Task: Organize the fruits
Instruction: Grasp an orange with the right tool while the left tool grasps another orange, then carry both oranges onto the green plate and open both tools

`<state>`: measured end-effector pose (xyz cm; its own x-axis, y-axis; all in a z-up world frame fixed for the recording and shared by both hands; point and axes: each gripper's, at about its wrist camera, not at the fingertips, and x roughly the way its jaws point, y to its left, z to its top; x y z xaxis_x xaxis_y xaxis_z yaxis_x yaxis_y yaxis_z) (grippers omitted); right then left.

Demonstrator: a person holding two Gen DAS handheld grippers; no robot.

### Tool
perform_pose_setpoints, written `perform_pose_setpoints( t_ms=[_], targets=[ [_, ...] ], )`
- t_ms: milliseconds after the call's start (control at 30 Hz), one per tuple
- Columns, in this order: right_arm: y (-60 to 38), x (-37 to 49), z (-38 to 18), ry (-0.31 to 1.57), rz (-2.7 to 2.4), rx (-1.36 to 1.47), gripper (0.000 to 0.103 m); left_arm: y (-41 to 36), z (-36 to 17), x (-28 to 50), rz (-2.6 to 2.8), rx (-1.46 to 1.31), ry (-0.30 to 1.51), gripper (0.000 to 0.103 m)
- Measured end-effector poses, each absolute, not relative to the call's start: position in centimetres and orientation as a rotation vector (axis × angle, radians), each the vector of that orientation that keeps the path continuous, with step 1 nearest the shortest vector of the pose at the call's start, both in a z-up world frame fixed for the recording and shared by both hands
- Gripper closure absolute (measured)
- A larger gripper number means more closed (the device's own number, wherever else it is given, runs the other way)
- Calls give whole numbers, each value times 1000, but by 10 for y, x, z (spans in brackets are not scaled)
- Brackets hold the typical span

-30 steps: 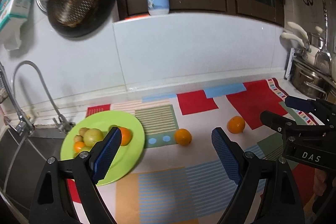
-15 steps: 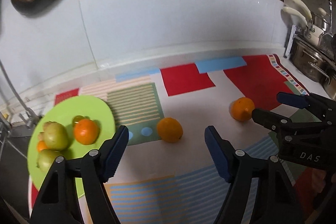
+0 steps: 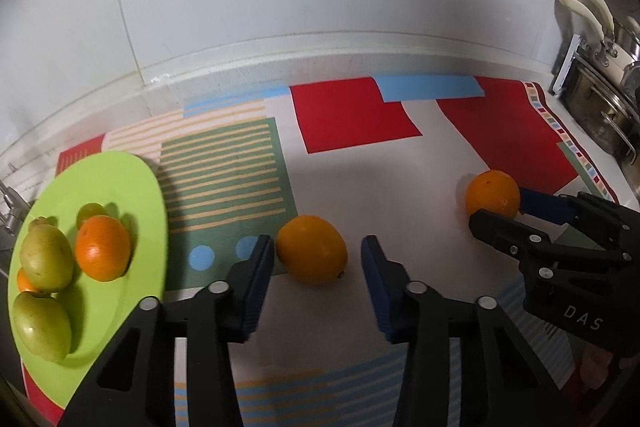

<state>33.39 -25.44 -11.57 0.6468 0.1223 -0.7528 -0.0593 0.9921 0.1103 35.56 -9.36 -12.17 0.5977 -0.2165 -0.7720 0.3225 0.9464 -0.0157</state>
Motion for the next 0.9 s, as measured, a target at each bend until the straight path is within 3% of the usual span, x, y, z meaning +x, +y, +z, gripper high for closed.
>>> perform_pose_setpoints(
  t_ms=[133, 900],
  targets=[
    [-253, 335, -118, 866, 116, 87, 60, -93, -123, 358, -312, 131, 875, 68],
    [-232, 291, -79, 779, 162, 50, 61, -74, -77, 297, -290, 116, 774, 68]
  ],
)
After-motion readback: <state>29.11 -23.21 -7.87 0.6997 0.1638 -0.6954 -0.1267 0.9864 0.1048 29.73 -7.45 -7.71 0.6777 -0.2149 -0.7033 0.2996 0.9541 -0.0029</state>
